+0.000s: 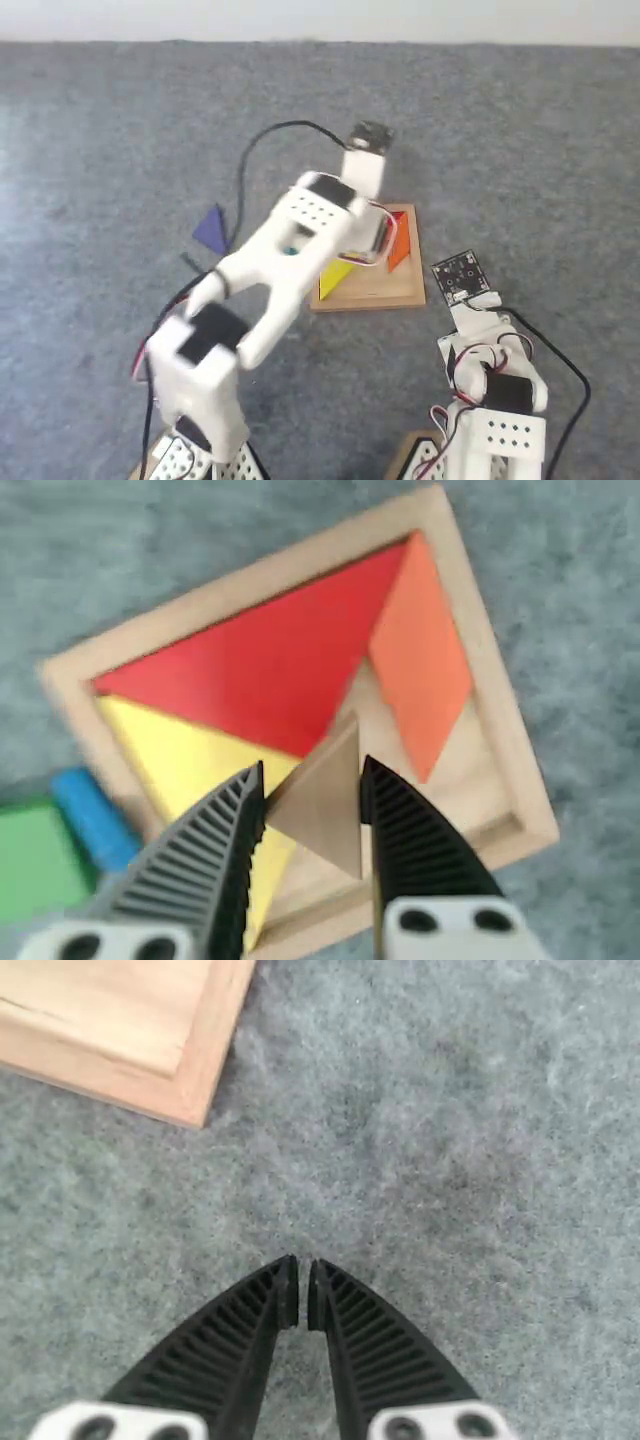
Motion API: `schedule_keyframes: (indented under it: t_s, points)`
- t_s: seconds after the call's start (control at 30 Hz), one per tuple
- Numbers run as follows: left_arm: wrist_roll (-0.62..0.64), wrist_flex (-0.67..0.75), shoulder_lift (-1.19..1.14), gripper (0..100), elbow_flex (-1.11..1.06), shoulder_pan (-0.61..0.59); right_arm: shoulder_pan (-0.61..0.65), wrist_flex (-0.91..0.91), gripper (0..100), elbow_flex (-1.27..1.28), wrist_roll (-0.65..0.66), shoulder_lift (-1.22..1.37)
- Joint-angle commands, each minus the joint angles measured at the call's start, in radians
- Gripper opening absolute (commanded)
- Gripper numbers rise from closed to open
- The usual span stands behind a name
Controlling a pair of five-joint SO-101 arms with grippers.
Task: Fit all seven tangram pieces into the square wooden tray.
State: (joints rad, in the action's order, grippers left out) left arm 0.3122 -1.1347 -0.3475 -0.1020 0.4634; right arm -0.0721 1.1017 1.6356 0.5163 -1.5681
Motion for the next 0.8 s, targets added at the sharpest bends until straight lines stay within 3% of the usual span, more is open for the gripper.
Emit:
schedule_keyframes:
  t_s: [0.0,0.33,0.57,0.77]
  points:
    - [0.018,0.021,-0.086,9,0.125,0.055,0.002,-0.021,3.7,-0.021,-0.012,-0.01]
    - [0.02,0.044,-0.114,9,0.143,0.058,0.005,-0.021,3.7,-0.021,-0.012,-0.01]
    - [0.017,0.026,-0.115,25,0.143,0.055,0.007,-0.019,3.7,-0.021,-0.012,-0.01]
    - [0.015,0.021,-0.106,25,0.143,0.048,0.008,-0.019,3.7,-0.021,-0.011,-0.01]
